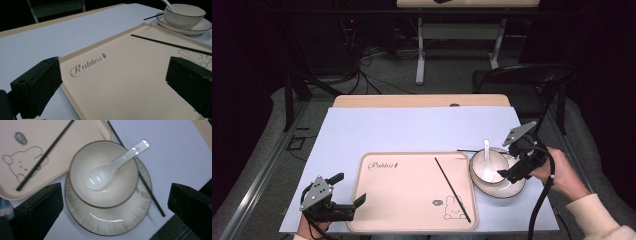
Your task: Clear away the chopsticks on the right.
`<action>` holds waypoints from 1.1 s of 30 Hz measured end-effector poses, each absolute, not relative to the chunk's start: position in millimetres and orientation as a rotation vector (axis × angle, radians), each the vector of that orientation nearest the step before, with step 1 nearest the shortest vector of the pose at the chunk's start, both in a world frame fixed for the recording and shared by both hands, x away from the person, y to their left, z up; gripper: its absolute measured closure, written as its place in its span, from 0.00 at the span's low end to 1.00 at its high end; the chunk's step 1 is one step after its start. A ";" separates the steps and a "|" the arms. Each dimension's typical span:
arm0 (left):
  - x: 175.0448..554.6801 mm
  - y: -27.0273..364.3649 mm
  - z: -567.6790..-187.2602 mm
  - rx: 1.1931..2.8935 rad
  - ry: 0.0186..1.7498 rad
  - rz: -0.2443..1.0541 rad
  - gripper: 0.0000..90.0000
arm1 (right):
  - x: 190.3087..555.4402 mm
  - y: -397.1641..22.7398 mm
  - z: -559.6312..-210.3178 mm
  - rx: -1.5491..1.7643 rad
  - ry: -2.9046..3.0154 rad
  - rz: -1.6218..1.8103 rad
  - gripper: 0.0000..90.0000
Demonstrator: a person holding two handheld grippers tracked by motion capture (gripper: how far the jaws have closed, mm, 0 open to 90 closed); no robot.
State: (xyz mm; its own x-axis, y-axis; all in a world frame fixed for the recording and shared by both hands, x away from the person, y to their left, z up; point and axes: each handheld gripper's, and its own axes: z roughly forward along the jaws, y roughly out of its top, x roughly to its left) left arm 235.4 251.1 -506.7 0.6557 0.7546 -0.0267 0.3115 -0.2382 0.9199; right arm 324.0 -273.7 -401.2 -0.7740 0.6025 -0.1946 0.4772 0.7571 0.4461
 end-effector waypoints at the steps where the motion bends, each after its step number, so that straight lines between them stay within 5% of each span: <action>1: 235.6 251.1 -506.8 1.822 0.852 0.527 0.00 | 328.5 -278.4 -399.1 0.837 2.621 0.520 0.00; 23: 235.8 252.3 -507.1 1.815 0.853 0.524 0.00 | 402.8 -319.3 -423.3 0.570 2.728 0.260 0.01; 33: 235.5 251.9 -507.2 1.815 0.854 0.524 0.00 | 414.2 -311.8 -449.1 0.519 2.715 0.176 0.24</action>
State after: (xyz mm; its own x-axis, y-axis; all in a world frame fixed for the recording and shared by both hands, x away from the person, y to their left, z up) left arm 235.5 251.9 -507.2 0.6542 0.7556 -0.0331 0.3129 -0.2305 0.9214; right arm 414.2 -311.8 -449.1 -0.8639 0.3777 -0.3334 0.3313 0.9244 0.1887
